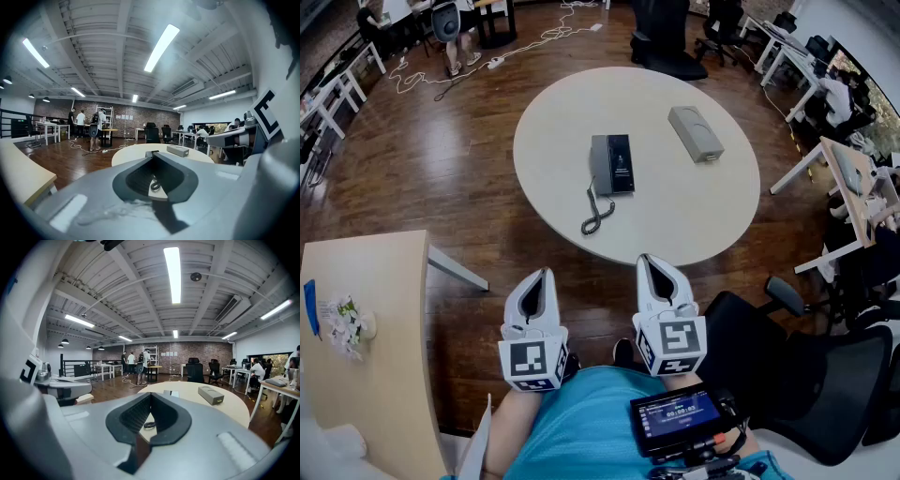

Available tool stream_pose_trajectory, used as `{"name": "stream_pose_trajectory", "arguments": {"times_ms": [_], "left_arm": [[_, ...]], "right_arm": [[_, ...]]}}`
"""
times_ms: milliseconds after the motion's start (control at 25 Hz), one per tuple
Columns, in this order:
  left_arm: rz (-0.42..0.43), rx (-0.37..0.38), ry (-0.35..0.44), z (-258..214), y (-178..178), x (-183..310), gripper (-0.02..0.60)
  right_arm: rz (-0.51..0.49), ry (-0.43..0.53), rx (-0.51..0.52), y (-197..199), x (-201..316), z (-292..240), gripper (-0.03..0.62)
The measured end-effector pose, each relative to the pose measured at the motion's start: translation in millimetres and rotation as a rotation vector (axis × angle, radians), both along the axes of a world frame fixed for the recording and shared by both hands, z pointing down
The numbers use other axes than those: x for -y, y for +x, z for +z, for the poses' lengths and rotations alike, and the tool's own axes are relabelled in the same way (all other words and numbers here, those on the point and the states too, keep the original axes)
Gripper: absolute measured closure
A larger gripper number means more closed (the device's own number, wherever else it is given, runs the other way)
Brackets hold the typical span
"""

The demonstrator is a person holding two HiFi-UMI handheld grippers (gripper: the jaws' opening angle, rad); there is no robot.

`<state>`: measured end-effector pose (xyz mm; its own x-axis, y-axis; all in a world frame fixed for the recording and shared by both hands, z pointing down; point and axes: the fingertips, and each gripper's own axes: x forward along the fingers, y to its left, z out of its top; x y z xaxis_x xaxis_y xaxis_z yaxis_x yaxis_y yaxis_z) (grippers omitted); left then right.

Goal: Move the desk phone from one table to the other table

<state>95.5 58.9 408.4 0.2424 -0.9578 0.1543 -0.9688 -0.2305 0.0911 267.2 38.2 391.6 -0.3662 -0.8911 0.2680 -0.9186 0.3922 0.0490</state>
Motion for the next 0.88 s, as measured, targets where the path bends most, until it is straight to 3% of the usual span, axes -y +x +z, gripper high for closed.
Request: {"name": "stream_pose_trajectory", "arguments": {"times_ms": [880], "left_arm": [[0.06,-0.015,0.009,4,-26,2,0.565]], "right_arm": [[0.036,-0.001,-0.009,-31,-3,3,0.6]]}}
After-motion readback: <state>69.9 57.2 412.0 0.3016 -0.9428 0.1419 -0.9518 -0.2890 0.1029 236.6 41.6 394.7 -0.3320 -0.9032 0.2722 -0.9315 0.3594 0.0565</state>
